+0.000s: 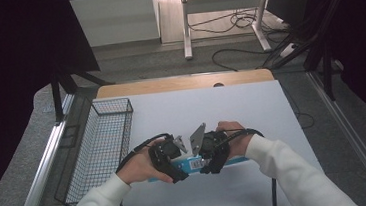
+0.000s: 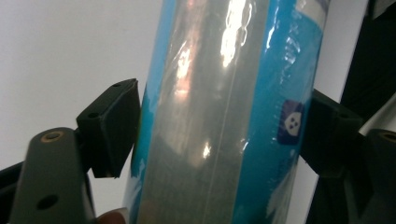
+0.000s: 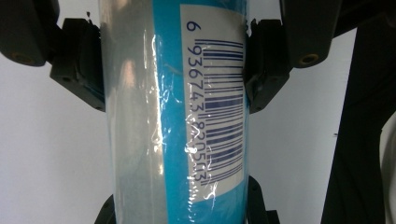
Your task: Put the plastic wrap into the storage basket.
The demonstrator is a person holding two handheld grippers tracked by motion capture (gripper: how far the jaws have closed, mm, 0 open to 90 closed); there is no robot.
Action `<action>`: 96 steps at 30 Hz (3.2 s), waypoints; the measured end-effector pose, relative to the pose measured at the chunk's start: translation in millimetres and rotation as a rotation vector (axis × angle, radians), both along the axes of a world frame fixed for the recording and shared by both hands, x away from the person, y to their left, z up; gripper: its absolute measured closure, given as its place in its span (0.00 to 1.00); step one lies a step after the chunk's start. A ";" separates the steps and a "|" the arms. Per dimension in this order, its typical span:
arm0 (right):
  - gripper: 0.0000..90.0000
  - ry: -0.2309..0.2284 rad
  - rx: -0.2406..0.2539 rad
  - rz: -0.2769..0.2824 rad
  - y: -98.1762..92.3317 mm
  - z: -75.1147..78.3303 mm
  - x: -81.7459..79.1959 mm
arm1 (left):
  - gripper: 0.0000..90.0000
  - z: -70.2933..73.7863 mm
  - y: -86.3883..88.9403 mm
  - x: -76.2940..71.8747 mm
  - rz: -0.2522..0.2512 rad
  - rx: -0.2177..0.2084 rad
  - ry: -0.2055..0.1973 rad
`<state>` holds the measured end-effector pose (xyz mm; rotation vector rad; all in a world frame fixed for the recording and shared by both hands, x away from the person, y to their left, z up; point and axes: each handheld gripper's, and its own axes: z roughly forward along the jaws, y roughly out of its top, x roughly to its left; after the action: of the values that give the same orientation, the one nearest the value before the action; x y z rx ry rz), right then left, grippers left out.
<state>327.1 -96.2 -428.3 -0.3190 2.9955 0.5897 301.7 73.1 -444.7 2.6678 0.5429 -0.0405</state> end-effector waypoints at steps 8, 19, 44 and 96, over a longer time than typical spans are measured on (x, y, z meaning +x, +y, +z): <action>0.36 -0.009 -0.036 0.029 4.3 -4.8 -1.5 | 0.32 -5.8 -1.6 -4.5 -0.008 0.012 0.000; 0.20 -0.012 -0.010 -0.021 4.9 5.6 3.8 | 0.34 -6.7 8.3 -5.2 0.081 -0.045 0.015; 0.20 -0.054 0.362 -0.435 -126.9 -7.0 -32.5 | 0.35 11.8 65.7 1.1 0.281 -0.095 -0.027; 0.23 -0.025 0.271 -0.636 -142.5 -59.2 -28.3 | 0.35 30.9 221.5 -33.5 0.790 -0.108 -0.139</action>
<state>298.8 -238.7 -487.5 0.6107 2.7005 0.8695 268.3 294.6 -413.9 2.1563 1.4426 0.3281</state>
